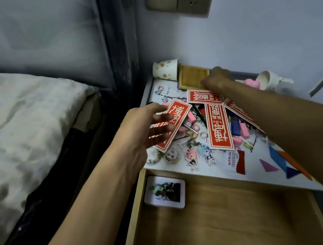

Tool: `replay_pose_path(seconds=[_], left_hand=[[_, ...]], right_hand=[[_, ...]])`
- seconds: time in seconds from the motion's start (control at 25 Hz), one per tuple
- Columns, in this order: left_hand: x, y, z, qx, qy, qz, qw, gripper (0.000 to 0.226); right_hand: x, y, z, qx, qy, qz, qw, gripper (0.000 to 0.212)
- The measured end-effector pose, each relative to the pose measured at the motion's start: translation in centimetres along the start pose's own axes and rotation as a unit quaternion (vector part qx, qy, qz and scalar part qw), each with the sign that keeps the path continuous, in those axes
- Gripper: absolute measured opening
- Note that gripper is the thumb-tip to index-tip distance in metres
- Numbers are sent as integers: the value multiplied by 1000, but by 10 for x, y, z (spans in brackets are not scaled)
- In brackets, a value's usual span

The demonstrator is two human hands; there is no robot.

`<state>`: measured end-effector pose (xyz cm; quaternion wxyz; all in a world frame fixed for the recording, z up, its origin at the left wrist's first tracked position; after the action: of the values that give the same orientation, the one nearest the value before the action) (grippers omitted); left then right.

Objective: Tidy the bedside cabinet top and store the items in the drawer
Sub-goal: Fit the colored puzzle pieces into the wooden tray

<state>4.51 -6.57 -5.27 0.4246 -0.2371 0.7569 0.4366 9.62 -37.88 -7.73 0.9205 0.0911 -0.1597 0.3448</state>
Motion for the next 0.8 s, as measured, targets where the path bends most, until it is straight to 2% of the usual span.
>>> replay_pose_path(seconds=[0.24, 0.48, 0.6, 0.8], left_hand=[[3, 3, 1, -9, -4, -9, 1000, 14], [-1, 5, 2, -5, 1, -31, 999, 13], [-4, 6, 0, -4, -4, -50, 999, 16], [-5, 14, -14, 17, -11, -72, 997, 19]], right_hand=[[-8, -21, -6, -10, 2, -39, 999, 17], [-14, -28, -13, -10, -23, -61, 998, 23], [-15, -31, -1, -21, -101, -73, 992, 24], [-18, 10, 48, -1, -268, -41, 962, 7]])
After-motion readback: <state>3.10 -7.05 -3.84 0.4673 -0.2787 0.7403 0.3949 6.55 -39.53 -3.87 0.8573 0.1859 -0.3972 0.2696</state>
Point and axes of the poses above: each hand's wrist, its own y-axis away from the middle knuckle, its own z-axis out of the back of the hand, x = y × z, the point moved 6 cm from there along -y, towards the middle knuckle, and after that the axes turned 1 degree about z, right-handed, at the moved point
